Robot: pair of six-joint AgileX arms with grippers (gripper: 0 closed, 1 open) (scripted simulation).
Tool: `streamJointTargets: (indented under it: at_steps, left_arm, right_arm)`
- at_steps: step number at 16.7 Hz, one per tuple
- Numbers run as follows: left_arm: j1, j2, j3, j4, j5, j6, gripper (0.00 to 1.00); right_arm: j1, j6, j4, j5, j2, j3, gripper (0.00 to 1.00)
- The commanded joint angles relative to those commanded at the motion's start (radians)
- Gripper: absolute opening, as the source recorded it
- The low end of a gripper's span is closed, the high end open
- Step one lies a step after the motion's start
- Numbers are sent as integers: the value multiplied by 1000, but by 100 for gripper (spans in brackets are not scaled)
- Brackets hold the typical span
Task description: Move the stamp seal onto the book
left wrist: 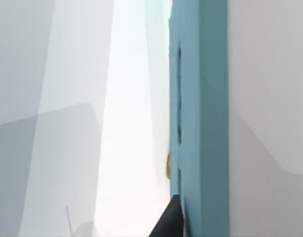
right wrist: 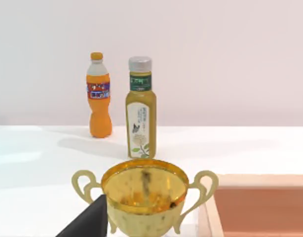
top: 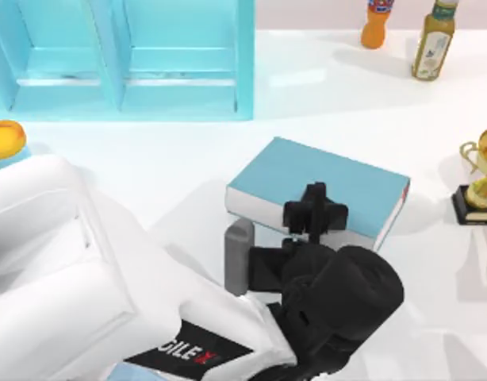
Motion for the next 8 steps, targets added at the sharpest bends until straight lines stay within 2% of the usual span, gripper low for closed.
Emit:
streamJointTargets:
  at_steps: [8]
  left_arm:
    - [0,0,0,0,0,0,90]
  right_arm:
    - [0,0,0,0,0,0,100]
